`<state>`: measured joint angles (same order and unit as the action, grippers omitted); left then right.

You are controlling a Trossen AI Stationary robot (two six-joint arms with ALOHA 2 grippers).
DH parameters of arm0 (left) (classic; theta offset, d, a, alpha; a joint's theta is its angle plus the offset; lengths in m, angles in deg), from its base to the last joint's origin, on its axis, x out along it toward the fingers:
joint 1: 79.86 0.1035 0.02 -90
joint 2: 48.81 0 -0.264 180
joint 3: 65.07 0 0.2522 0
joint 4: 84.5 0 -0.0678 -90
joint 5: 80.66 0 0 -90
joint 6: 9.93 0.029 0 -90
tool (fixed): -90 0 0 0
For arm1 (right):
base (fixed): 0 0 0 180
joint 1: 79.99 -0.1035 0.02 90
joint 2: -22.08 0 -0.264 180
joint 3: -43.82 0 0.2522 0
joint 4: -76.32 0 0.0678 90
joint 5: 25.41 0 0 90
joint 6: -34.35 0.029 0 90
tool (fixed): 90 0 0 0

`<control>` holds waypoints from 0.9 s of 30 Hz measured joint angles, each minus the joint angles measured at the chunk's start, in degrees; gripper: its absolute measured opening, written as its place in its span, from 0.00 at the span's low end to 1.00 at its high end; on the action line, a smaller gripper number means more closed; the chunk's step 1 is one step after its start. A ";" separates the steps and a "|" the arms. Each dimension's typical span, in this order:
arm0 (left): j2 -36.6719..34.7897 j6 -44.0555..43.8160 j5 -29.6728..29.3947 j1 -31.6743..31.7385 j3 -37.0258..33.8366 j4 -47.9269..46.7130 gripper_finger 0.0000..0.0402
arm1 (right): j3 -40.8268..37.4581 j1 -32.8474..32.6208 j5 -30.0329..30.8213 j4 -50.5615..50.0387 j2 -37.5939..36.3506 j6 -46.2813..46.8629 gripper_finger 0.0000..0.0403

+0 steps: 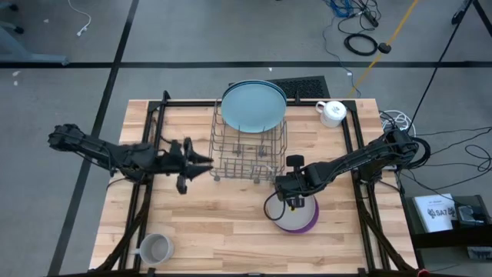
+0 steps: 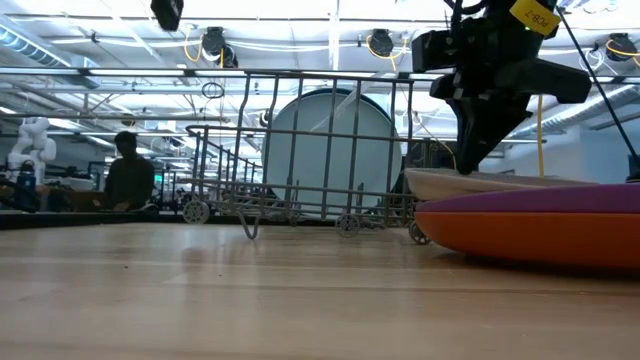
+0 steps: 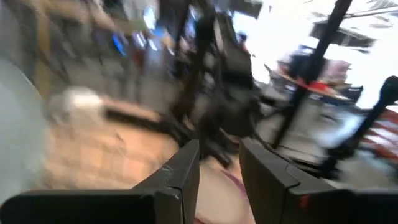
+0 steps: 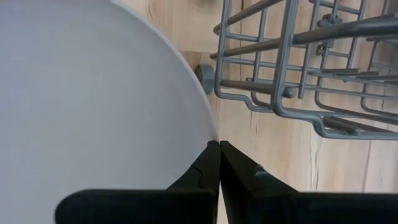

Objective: Sort dishes
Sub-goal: Put the small gray plate into the dish rack

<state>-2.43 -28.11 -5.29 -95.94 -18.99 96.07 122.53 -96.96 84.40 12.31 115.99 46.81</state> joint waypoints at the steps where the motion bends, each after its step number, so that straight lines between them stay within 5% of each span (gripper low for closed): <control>1: 1.21 -3.88 1.06 -0.41 -0.01 -1.04 0.28 | 0.00 0.00 0.20 0.01 0.00 -0.36 0.00; 5: 8.87 -11.53 1.34 -2.78 -1.04 -1.54 0.28 | 0.00 0.00 1.31 0.31 0.00 -1.89 0.00; 10: 17.96 -13.61 5.37 -1.08 -0.79 10.77 0.28 | 0.00 -0.62 1.52 0.19 -0.02 -2.24 0.00; 18: 34.64 -33.89 10.14 -1.96 0.86 12.36 0.28 | 0.00 -0.94 1.91 0.55 -0.04 -2.67 0.00; 27: 50.27 -42.64 6.90 -2.68 3.84 27.06 0.28 | 0.00 -2.04 1.88 0.48 -0.04 -2.62 0.00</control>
<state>47.84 -70.74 1.60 -98.62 -15.15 123.13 122.53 -99.01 86.28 12.79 115.95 44.19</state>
